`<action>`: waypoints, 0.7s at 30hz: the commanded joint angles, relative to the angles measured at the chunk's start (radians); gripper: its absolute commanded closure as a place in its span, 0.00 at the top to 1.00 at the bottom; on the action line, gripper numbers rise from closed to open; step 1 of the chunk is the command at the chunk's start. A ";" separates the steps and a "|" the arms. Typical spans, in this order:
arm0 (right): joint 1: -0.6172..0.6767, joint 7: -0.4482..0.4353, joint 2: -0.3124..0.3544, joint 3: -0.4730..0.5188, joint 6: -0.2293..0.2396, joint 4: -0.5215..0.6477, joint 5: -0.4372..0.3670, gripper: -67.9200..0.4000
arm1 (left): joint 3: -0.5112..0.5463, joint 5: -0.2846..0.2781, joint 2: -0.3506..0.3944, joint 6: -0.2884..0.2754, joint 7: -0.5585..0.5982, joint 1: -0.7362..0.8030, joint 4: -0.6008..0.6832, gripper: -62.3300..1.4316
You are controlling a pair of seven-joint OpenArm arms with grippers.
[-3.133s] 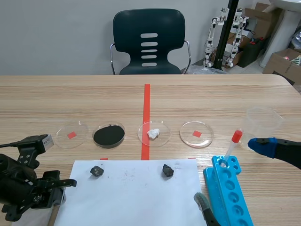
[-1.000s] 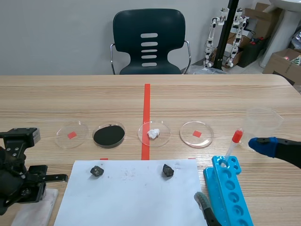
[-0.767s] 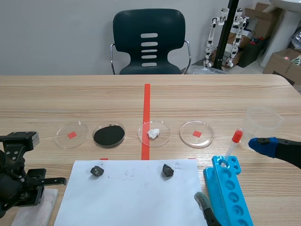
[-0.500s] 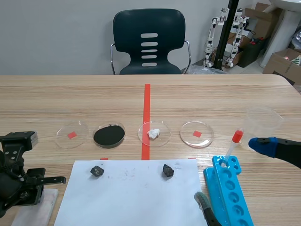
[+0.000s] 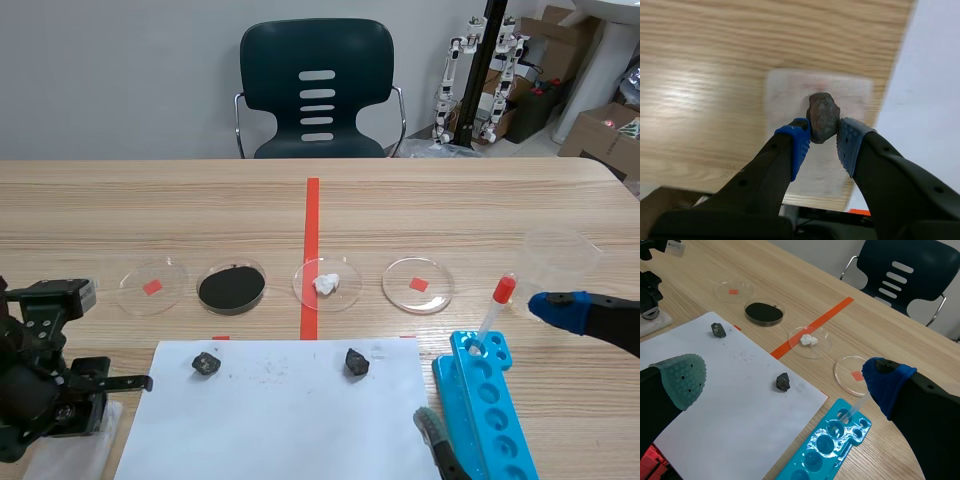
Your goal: Rub the mineral on the streak plate
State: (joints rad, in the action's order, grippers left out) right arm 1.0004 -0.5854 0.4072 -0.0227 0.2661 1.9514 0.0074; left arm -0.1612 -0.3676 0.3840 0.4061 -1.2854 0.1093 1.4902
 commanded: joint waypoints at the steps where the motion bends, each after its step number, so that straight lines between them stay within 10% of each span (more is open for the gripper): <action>1: -0.006 -0.015 0.000 0.006 -0.005 0.024 -0.012 1.00 | 0.002 0.052 0.016 0.019 -0.025 0.004 0.001 0.23; 8: -0.006 -0.016 0.000 0.006 -0.005 0.024 -0.012 1.00 | 0.002 0.106 0.016 0.026 -0.041 0.004 0.001 0.23; 15: -0.006 -0.015 0.000 0.006 -0.005 0.024 -0.012 1.00 | 0.002 -0.115 0.015 -0.036 0.061 0.004 0.001 0.23; 21: -0.006 -0.015 0.000 0.006 -0.005 0.024 -0.012 1.00 | 0.002 -0.161 0.016 -0.058 0.085 0.004 0.001 0.23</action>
State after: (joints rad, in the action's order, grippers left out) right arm 1.0004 -0.5854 0.4072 -0.0227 0.2661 1.9514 0.0074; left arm -0.1612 -0.5167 0.4019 0.3546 -1.2053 0.1108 1.4868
